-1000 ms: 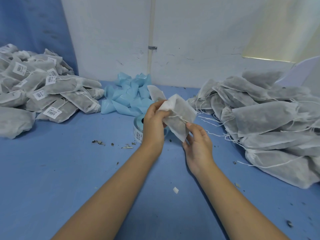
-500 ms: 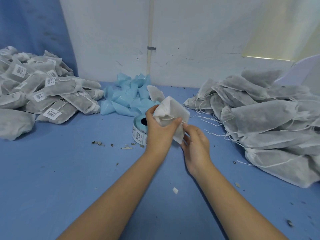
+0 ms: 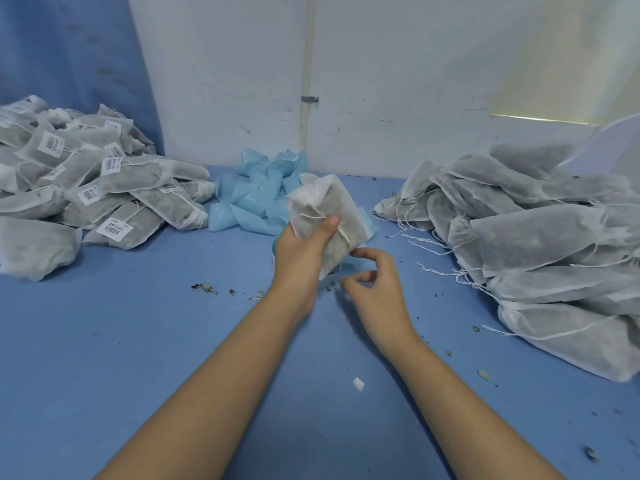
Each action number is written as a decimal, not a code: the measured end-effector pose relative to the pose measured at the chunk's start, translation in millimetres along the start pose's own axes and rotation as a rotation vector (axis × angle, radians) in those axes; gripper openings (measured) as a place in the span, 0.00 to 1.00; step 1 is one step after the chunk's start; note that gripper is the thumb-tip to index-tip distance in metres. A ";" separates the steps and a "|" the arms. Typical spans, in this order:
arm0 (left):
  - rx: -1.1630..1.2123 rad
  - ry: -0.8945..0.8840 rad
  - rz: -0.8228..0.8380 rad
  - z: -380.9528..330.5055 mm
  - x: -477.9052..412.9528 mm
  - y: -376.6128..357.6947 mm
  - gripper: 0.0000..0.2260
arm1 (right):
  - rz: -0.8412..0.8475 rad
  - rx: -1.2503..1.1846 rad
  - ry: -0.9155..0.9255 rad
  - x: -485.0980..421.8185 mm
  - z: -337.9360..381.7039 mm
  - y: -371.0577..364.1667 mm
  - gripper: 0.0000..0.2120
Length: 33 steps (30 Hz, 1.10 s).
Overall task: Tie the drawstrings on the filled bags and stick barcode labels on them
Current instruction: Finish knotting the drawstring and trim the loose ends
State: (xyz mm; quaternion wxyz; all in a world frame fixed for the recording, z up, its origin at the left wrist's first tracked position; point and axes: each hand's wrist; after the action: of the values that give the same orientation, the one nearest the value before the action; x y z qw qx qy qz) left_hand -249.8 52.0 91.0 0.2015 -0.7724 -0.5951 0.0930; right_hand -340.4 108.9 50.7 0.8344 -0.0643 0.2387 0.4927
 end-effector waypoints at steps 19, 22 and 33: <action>-0.468 -0.061 -0.137 -16.3 -3.6 28.8 0.12 | 0.135 0.660 0.286 -2.2 -14.0 4.2 0.02; -0.720 -0.123 -0.158 -4.4 -2.3 44.3 0.13 | 0.054 0.640 0.227 -6.2 -18.9 11.4 0.05; -1.449 -0.348 -0.226 5.3 -7.5 64.0 0.14 | 0.032 0.637 0.137 -8.4 -19.8 12.7 0.04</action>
State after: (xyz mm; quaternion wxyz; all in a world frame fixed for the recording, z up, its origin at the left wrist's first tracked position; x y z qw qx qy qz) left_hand -197.5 32.4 58.5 -0.4457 -0.6199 -0.6064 -0.2223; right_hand -361.3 101.9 38.9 0.7868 0.1709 0.4372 0.4007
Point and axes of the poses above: each hand's wrist, its own x-axis away from the middle knuckle, its own y-axis out of the back of the hand, z = x × y, and after that the axes turned 11 degrees about y, right-handed
